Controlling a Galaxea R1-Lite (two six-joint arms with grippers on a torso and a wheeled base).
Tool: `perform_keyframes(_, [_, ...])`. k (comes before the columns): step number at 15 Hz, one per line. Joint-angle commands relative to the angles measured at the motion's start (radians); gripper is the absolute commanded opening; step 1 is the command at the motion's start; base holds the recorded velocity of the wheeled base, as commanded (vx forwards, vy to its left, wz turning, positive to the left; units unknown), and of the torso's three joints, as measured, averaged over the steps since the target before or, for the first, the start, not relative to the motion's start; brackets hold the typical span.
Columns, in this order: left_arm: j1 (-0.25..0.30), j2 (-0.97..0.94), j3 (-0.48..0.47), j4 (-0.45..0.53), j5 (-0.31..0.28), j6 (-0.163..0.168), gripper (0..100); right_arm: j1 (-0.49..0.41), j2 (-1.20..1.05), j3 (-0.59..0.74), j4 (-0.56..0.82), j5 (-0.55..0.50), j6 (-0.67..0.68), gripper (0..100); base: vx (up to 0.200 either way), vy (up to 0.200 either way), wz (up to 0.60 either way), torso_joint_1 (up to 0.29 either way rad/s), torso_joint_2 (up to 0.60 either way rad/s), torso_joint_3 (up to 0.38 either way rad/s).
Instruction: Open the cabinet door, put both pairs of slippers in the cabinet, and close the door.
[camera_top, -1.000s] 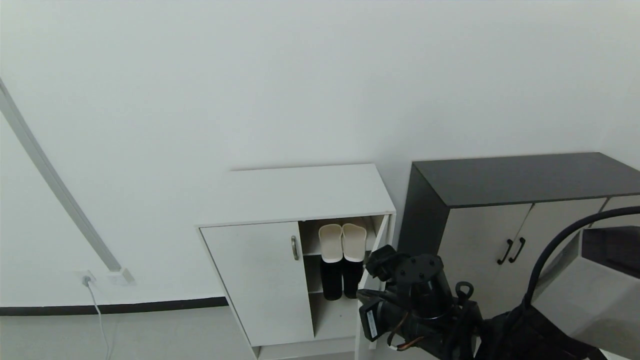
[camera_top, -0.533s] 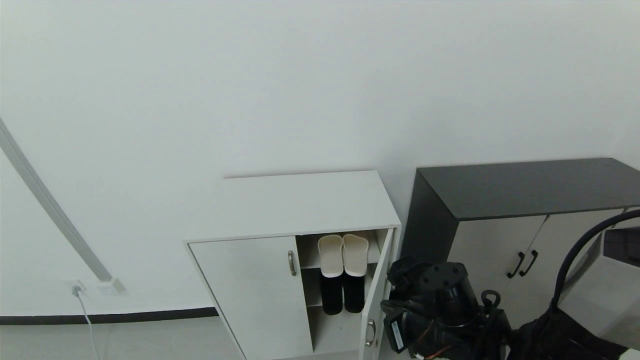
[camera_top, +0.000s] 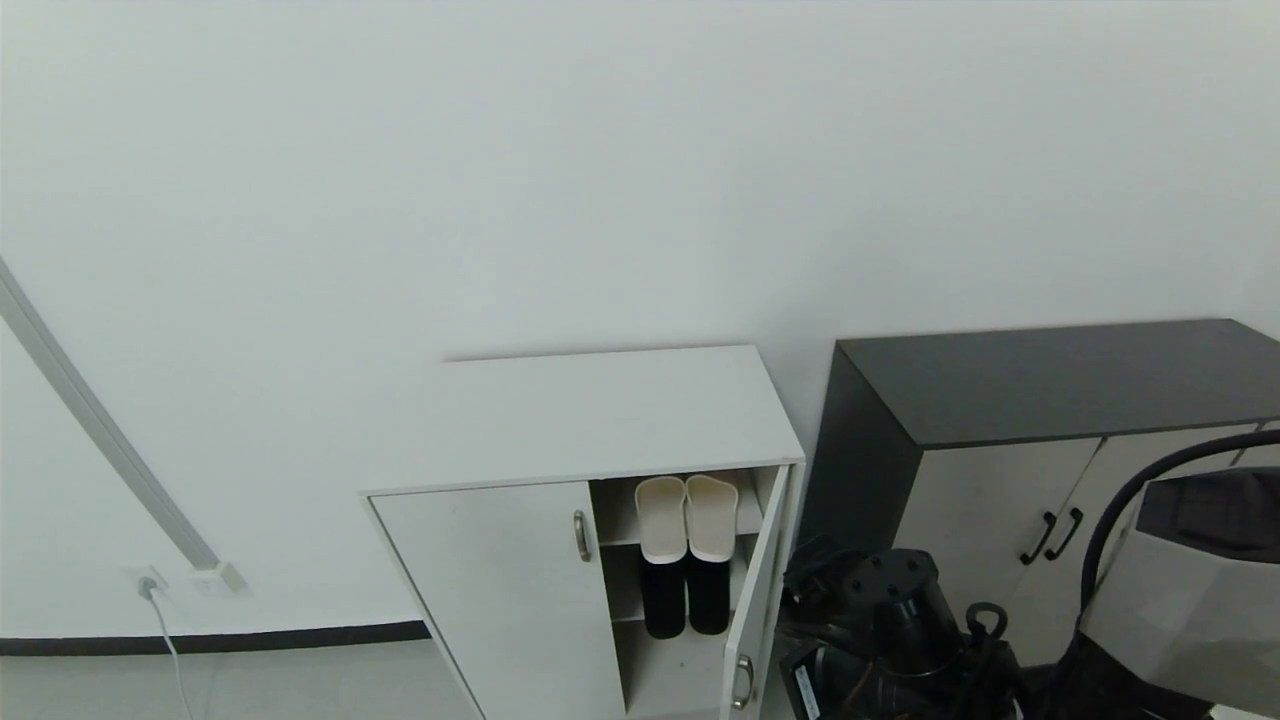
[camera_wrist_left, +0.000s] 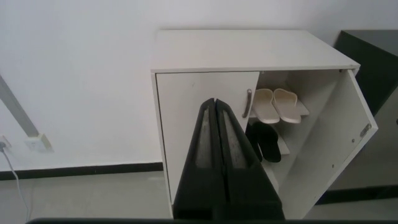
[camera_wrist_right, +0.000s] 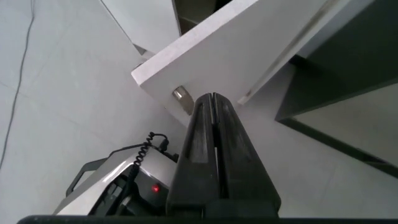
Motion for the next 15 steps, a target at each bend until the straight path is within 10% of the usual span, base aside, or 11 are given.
perform_keyframes(1, [0.000,0.001,0.000,0.000,0.001,-0.001,0,-0.002,0.063,-0.010,-0.018,0.000,0.000,0,0.000,0.000,0.00,0.000,0.00,0.000])
perform_keyframes(15, [0.000,0.001,0.000,0.000,0.002,-0.001,0,-0.016,0.224,-0.199,-0.057,-0.004,0.023,0,0.000,0.000,0.00,0.000,0.00,0.000])
